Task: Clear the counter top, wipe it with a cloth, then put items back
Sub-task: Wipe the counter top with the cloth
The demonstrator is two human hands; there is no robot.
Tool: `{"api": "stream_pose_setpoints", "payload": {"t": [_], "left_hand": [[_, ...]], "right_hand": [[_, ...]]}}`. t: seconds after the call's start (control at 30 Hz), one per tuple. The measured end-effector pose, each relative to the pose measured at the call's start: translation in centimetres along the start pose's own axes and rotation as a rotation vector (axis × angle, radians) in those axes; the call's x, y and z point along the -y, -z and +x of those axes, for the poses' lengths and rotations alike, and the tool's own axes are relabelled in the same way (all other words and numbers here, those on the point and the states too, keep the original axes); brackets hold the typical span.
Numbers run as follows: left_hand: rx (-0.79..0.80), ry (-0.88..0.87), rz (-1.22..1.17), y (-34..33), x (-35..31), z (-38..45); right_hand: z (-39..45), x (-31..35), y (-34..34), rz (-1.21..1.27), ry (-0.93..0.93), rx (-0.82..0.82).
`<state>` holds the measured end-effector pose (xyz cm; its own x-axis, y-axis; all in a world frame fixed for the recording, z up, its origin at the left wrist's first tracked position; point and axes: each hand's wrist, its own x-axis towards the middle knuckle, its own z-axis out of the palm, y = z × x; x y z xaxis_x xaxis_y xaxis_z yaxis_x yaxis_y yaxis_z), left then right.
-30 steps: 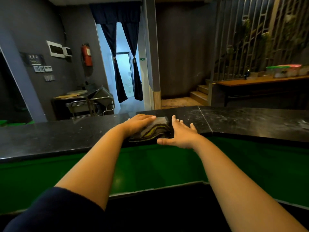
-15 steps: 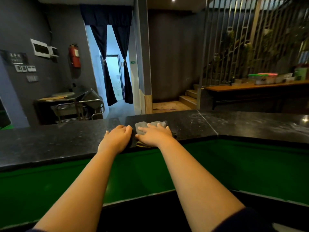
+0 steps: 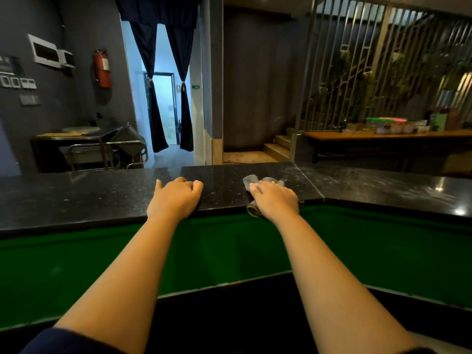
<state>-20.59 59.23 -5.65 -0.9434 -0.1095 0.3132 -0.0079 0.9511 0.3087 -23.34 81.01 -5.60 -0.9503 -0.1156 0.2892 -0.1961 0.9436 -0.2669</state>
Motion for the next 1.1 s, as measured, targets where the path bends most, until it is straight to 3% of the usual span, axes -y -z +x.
{"api": "stream_pose_setpoints", "payload": {"t": [0.13, 0.23, 0.37, 0.47, 0.6, 0.8, 0.93, 1.0, 1.1], "left_hand": [[0.014, -0.009, 0.03, 0.1, 0.0, 0.0], [0.021, -0.027, 0.047, 0.0, 0.1, 0.1], [0.055, -0.047, 0.063, -0.1, 0.1, 0.2], [0.062, -0.05, 0.069, -0.1, 0.0, 0.2], [0.054, -0.052, 0.065, 0.1, -0.1, 0.1], [0.037, 0.006, -0.061, 0.4, -0.1, -0.3], [0.037, -0.002, -0.113, 0.4, 0.1, -0.3], [0.033, 0.004, -0.101, 0.3, 0.1, -0.2], [0.036, -0.007, -0.077, 0.1, 0.1, -0.1]], "right_hand": [[-2.3, 3.6, -1.5, 0.101, 0.233, -0.001], [-3.3, 2.7, -2.1, 0.25, 0.377, 0.018], [1.1, -0.6, -1.5, 0.175, 0.108, 0.168], [5.5, -0.5, -1.4, 0.015, 0.027, 0.327], [9.6, 1.8, -2.1, -0.101, -0.046, 0.338], [7.8, 6.7, -1.7, -0.086, 0.276, 0.463], [4.4, 4.2, -0.8, 0.03, 0.497, 0.457], [4.4, 1.4, 0.0, 0.006, 0.43, 0.452], [6.7, -1.7, 0.5, -0.123, 0.164, 0.381]]}}
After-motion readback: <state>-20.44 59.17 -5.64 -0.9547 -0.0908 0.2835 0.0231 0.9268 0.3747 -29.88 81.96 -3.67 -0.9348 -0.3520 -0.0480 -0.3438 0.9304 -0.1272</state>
